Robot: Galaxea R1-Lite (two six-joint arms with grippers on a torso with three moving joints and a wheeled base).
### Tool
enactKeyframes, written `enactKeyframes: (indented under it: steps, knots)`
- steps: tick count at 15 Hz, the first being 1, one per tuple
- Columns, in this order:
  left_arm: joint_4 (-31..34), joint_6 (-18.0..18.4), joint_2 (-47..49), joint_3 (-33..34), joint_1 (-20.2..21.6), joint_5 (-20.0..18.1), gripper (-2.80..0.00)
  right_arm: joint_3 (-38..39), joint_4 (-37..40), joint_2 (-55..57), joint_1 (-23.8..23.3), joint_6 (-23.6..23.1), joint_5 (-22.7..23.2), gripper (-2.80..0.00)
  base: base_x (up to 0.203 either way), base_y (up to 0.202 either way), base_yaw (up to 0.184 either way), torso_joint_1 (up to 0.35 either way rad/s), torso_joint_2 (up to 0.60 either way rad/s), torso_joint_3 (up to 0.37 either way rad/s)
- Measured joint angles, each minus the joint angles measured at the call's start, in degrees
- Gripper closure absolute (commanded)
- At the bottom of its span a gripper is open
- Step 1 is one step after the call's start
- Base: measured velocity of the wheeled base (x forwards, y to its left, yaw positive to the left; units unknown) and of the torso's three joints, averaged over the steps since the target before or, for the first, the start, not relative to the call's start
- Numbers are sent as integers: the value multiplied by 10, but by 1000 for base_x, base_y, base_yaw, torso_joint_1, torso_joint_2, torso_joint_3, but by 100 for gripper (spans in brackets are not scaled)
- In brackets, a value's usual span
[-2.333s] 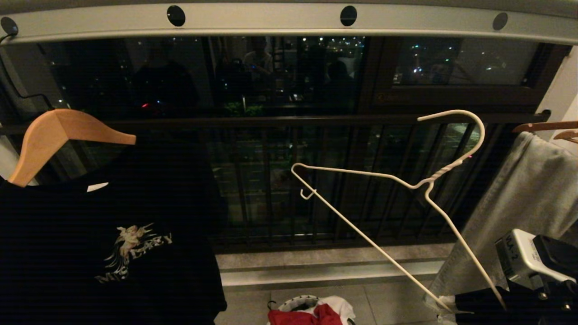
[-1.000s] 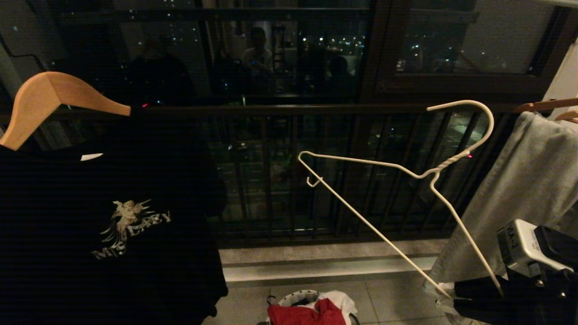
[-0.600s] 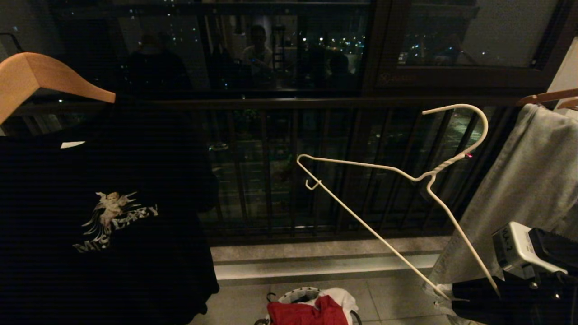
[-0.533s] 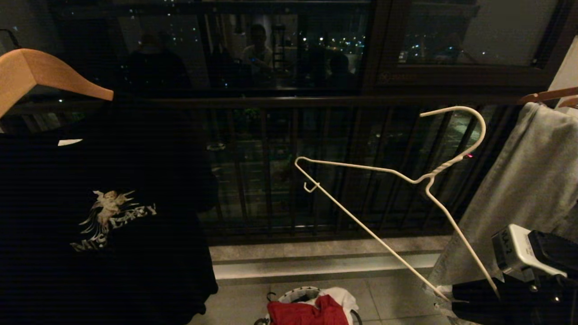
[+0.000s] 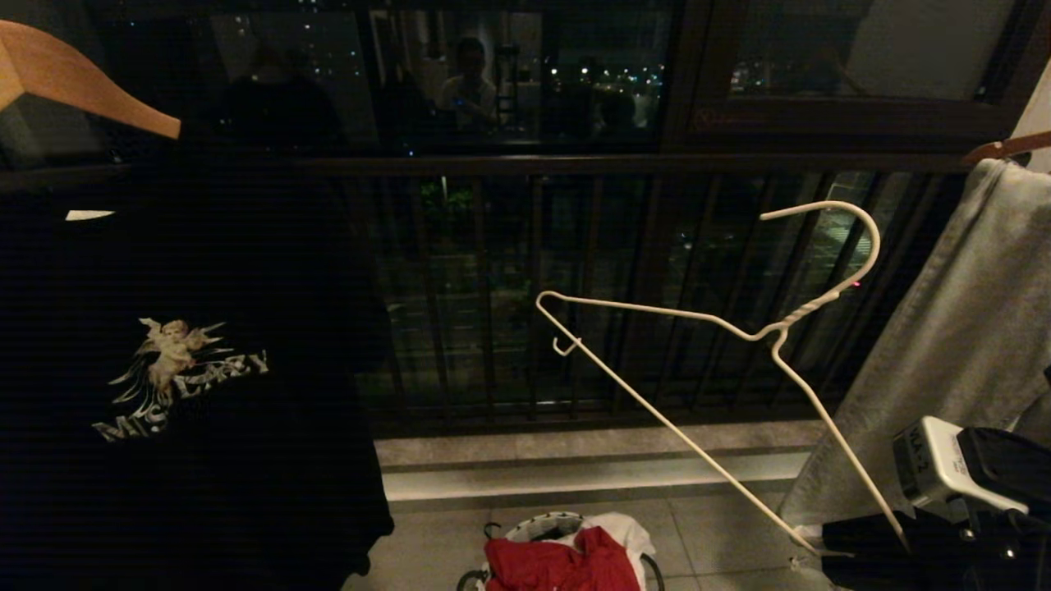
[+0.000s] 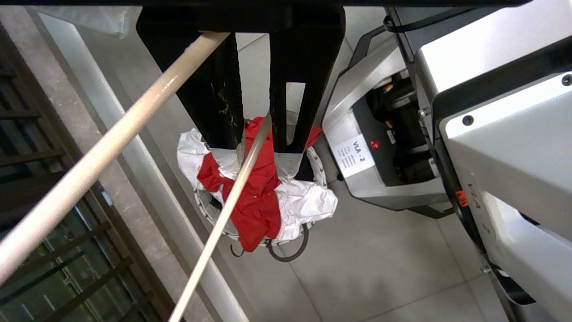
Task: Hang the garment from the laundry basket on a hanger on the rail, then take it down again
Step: Pick up clothes from the basket
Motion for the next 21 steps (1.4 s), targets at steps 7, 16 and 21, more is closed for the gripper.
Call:
enactKeyframes:
  steps: [7,16,21]
  knots:
    - [0,0,0,0,0,0,0,8,-6,0,0,-16,0,0,0,0,0,-208,491,279]
    - [0,0,0,0,0,0,0,14,-8,-1,0,-23,0,0,0,0,0,-201,518,315]
    - [0,0,0,0,0,0,0,15,-8,-1,1,-25,1,0,0,0,0,-155,478,323]
